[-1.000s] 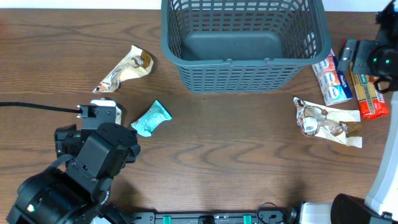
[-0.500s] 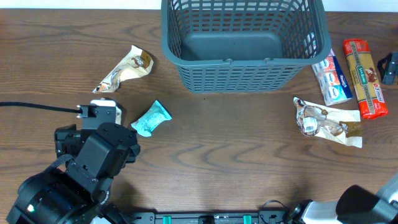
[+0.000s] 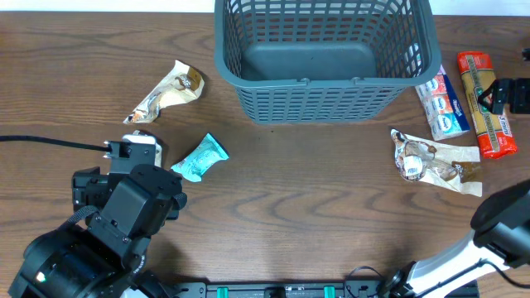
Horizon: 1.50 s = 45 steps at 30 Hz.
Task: Pack container
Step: 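Reach right gripper to the colorful tissue pack stack and grasp it, then lift the tissue packs with right gripper toward the basket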
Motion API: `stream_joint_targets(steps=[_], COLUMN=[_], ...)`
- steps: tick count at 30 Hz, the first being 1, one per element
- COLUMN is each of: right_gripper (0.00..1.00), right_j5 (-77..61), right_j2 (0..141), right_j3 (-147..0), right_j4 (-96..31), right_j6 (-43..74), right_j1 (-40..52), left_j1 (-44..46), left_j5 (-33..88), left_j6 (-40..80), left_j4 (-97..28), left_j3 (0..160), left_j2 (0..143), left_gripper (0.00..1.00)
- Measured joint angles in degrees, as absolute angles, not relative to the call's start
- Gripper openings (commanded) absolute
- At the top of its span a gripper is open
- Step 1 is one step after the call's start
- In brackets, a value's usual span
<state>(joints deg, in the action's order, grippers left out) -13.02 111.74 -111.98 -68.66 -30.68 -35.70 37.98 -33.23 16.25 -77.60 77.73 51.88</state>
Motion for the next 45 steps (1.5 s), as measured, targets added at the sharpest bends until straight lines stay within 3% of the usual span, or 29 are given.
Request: stream_joint_targets(steps=[27,45], right_gripper=[0.99,0.99], right_j5=[-14.2,-11.9], right_j2=[124.5,131.9], right_j3=[-112.0,-112.0], right_j4=[-52.2,-52.1], right_j6=[-31.9,-30.3], right_j1=[-26.4,-22.8], left_j1=[38.0,38.0], left_j5=[-33.2,-33.2], left_j6=[16.2,16.2], left_j4=[-77.6,-77.6], left_j3=[77.7,77.7], left_j2=[51.9,51.9], left_gripper=[0.99,0.99])
